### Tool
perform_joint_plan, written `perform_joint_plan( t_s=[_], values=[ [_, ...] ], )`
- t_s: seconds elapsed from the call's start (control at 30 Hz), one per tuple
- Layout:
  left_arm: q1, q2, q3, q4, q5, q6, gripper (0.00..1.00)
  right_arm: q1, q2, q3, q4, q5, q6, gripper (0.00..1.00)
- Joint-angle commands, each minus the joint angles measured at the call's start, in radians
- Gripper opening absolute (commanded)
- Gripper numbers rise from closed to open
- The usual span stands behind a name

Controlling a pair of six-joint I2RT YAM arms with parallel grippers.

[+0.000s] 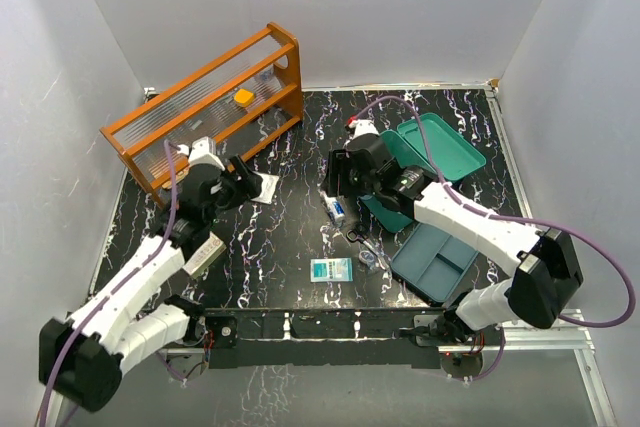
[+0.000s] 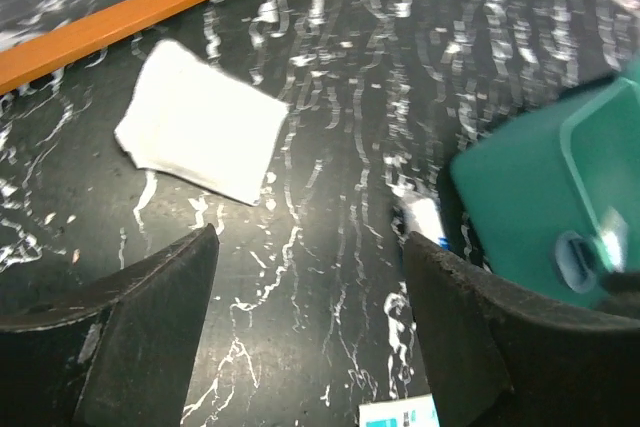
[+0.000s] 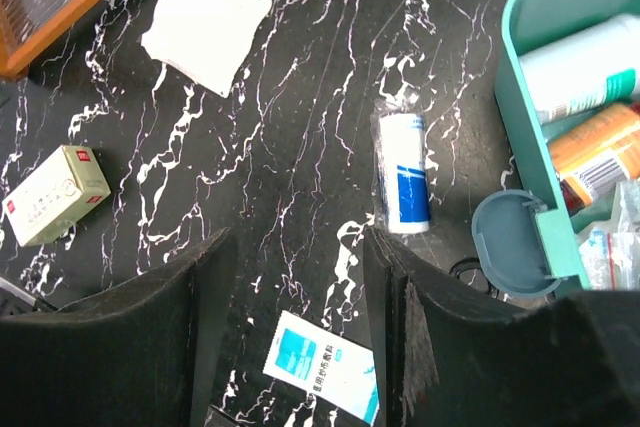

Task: Organize the medicine kit

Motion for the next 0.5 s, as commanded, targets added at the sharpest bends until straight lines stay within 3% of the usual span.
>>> perform_joint_plan(
  t_s=[0.0, 0.17, 0.37, 0.47],
  values=[
    [0.001, 0.162, 0.134, -0.192, -0.166, -0.137, 0.72, 0.000, -0.056, -0.047, 0.125, 0.036, 0.081, 0.51],
    [-0.005, 0.292, 0.161, -0.139, -0.231, -0.205, 0.66, 0.000, -0.130, -0.111, 0.228, -0.050, 0.064, 0.50],
    [-0.055, 0.451, 0.156, -0.045, -0.350, -0.263, 0.51, 0.001, -0.209, -0.175, 0.269, -0.066, 0.047, 0.51],
    [-0.077, 0.534, 0.162, -0.018, -0.393, -0.289, 0.51, 0.000, -0.237, -0.210, 0.282, -0.078, 0.045, 0.51]
  ],
)
